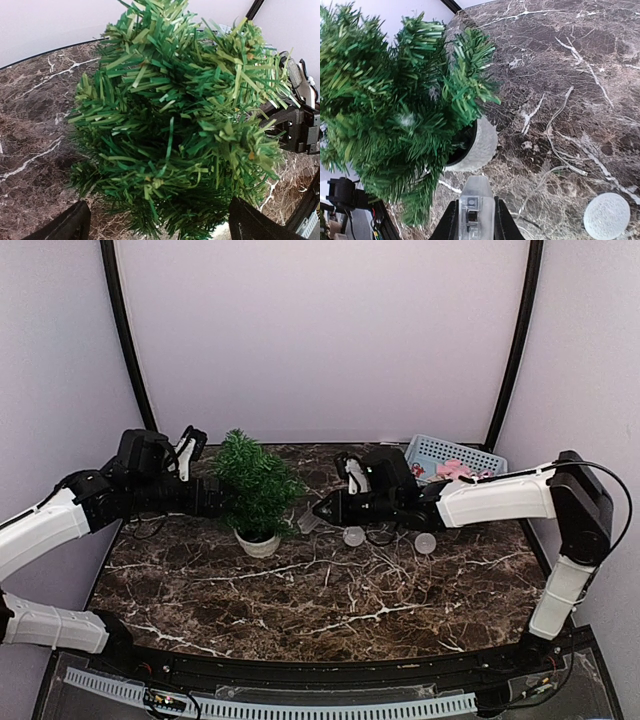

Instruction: Decorate the small christmas tree

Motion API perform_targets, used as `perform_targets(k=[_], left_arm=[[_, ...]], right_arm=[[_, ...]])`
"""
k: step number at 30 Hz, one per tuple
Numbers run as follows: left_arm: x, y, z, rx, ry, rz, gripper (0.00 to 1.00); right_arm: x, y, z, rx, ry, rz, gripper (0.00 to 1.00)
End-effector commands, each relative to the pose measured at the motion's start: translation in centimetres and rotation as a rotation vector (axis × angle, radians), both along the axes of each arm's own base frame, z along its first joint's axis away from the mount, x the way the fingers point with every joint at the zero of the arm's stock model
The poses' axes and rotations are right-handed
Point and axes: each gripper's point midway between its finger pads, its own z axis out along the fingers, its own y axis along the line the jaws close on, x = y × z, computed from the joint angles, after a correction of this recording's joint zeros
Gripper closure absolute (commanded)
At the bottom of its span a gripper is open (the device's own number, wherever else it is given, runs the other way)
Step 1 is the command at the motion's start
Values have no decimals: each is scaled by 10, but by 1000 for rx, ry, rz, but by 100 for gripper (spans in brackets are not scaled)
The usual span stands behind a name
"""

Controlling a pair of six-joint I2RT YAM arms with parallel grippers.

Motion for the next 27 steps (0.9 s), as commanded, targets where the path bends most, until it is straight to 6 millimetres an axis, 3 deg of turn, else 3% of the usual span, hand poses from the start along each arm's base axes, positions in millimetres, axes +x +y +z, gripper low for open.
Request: perform_targets(k=[1,10,16,27], left_arm=[[-4,-12,-7,-59,24,-76,1],[-4,-25,-17,-75,28,-153,6],[-5,-28,-24,-77,40,-174,22],[-11,-36,-29,-98,67,-225,46]], right_arm=[[20,22,32,133,-67,-34,92],[27,49,18,152,-50,-43,92],[21,68,16,172,-32,-16,92],[20,84,-11,176,43,-31,92]])
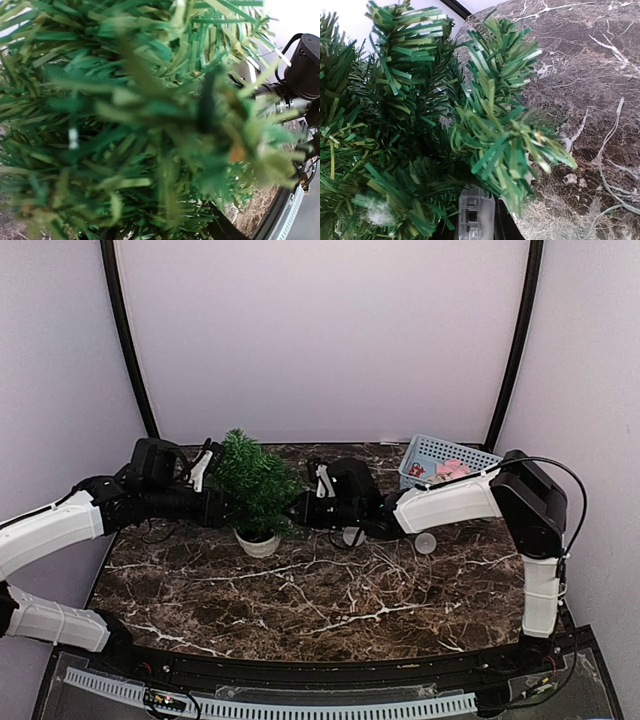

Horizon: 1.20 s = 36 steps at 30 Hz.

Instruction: Decorate the small christmas tree

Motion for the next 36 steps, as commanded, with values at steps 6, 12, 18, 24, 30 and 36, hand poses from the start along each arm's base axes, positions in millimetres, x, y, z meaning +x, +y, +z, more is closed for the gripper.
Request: perform_targets(k=[6,12,18,24,30,36], left_arm=[[-4,-7,-4,-32,11,-46,62],[-3,-10,-6,-39,22,-58,70],[-4,-11,-9,-43,29,-61,71],[-2,-9,-9,-34,26,-47,72],[-1,-6,-10,-24,22,-34,72],[0,-3,-9,-14,13,-21,72]], right_arm=[[4,16,0,26,6,-27,92],[3,23,-8,-13,11,-41,91],[0,31,-13,-36,17,-24,83],[-2,24,1,-36,-16,-25,69],[-3,20,22,-13,-56,-20,55],[-3,8,37,4,-74,-44,50]])
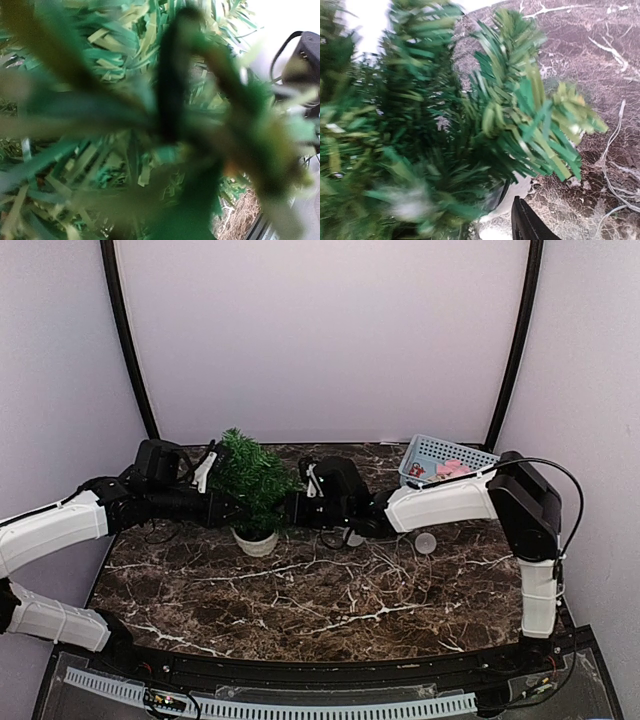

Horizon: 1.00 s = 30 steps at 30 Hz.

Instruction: Decorate the small christmas tree

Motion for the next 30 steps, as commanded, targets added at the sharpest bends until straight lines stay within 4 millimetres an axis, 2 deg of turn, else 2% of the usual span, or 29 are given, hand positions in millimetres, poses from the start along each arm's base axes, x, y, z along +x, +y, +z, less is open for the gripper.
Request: perform_targets(k=[1,9,13,15,17,20,23,26,30], left_arm=[[1,7,-5,17,-2,26,72],[1,10,-4,21,-14,41,72],[2,11,-4,23,-16,47,72],[1,12,0,22,-28,50,71],[0,15,5,23,-50,54,67],[-1,21,16,22,-94,75,54],[-4,33,32,18,-144,122,40],[-9,43,40,10,-164,163,32],[-17,56,46,2,-174,208,25]], right_arm=[[-2,-10,41,64,-63,-20,49],[-6,-52,52,45,-90,-91,50],[-13,-69,46,17,-81,-107,52],[-15,-83,40,-8,-71,-123,50],[-17,-101,32,-68,-73,-151,45],[-18,-134,22,-186,-95,-198,35],[-19,-167,5,-280,-75,-218,31],[-32,-176,-9,-345,-70,-138,31],[-53,-172,-33,-379,-27,-25,34]])
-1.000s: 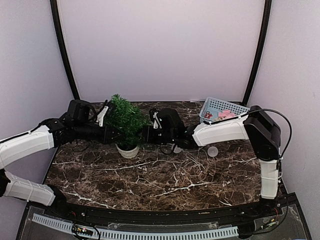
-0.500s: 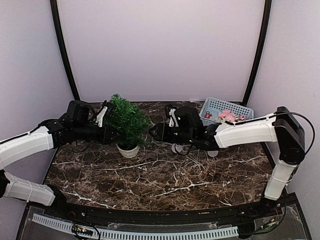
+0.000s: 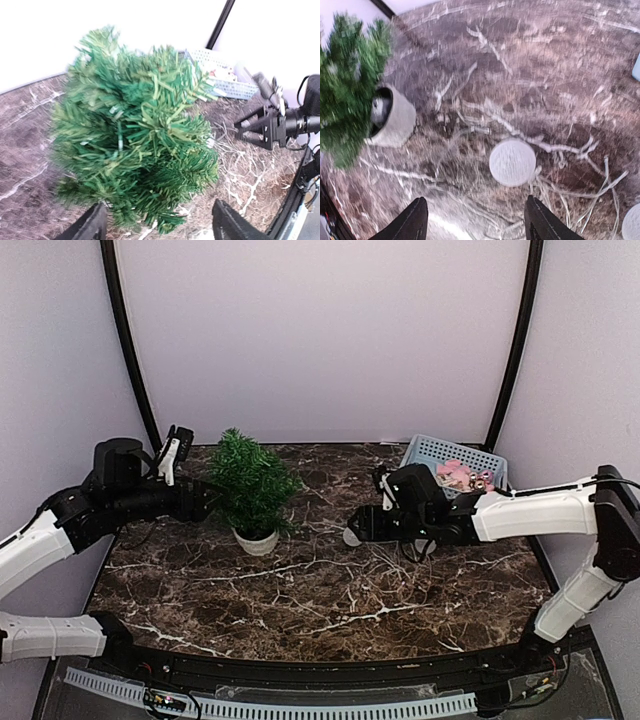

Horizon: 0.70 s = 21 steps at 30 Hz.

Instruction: Decorate the small christmas tree

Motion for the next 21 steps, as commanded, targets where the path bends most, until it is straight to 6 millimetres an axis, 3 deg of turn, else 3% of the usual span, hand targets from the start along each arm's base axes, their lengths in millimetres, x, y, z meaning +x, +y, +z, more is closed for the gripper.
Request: perform_targets(k=[1,9,21], left_arm=[[-7,20,-9,18,28,77,23],[-14,23,-7,-23,39,93,21],[-13,20,-4,-16,33,74,20]], right_arm=[[-30,1,-33,-81,64,139,35],[-53,19,-74,-168,113,239,51],[-58,36,-98,-192,139,309,77]])
